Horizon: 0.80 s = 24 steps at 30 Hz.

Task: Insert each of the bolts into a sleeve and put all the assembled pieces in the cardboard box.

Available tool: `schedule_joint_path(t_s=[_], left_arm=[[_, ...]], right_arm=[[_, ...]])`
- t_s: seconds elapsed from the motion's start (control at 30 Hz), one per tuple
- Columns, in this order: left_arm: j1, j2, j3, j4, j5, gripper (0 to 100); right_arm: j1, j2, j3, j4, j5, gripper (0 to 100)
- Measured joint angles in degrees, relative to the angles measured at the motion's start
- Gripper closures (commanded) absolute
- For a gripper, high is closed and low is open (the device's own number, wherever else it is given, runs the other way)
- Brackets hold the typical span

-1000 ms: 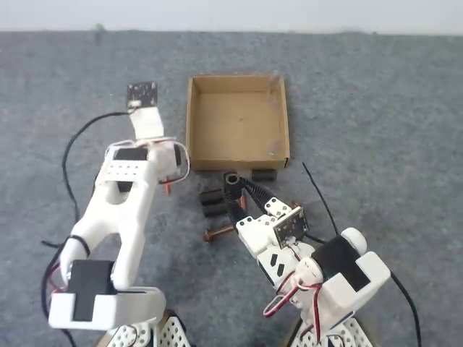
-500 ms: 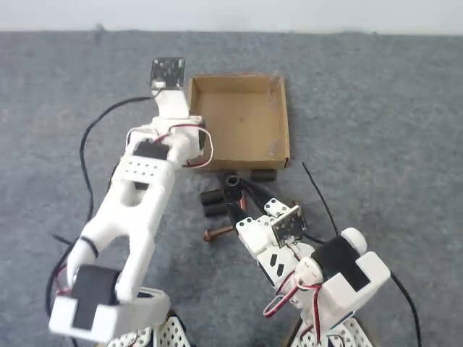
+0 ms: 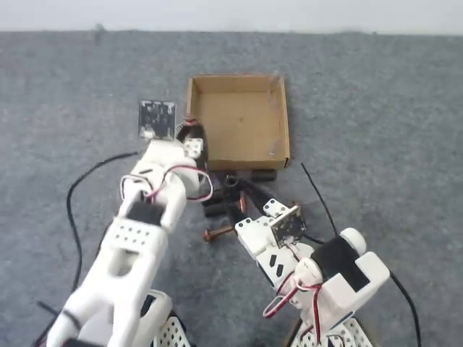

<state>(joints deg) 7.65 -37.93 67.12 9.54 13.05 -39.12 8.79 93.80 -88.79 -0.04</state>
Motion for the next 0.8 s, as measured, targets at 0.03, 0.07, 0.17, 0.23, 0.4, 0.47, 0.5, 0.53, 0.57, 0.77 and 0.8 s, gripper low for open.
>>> schedule_joint_path(t_s=[0.03,0.07,0.17,0.23,0.4,0.47,0.5,0.53,0.57,0.77,0.8], left_arm=[[0.79,-2.20,1.32,0.00,0.00,99],[1.49,-4.40,2.73,0.00,0.00,99],[3.34,-11.78,7.12,-0.09,0.00,99],[3.78,-16.88,9.93,-0.09,0.00,99],[4.31,-27.43,13.10,2.20,0.88,99],[4.57,-31.12,13.10,5.45,4.13,99],[4.57,-32.97,13.10,7.03,6.07,99],[4.66,-34.55,13.10,8.53,8.18,99],[4.66,-36.22,13.10,9.85,9.49,99],[6.77,-42.55,13.89,14.33,10.55,99],[8.09,-42.73,14.24,15.03,10.64,99]], right_arm=[[-0.26,0.00,0.00,0.00,0.00,99.2],[-0.79,0.00,0.00,0.00,0.00,99.2],[-2.02,0.00,0.00,0.00,0.00,99.2],[-2.64,0.00,0.00,0.00,0.00,99.2],[-3.96,0.00,0.00,0.00,0.00,99.2],[-3.87,0.00,0.00,0.00,0.00,99.2],[-3.87,0.00,0.00,0.00,0.00,99.2],[-3.96,0.00,0.00,0.00,0.00,99.2],[-3.96,0.00,0.00,0.00,0.00,99.2],[-4.04,0.00,0.00,0.00,0.00,99.2],[-4.04,0.00,0.00,0.00,0.00,99.2]])
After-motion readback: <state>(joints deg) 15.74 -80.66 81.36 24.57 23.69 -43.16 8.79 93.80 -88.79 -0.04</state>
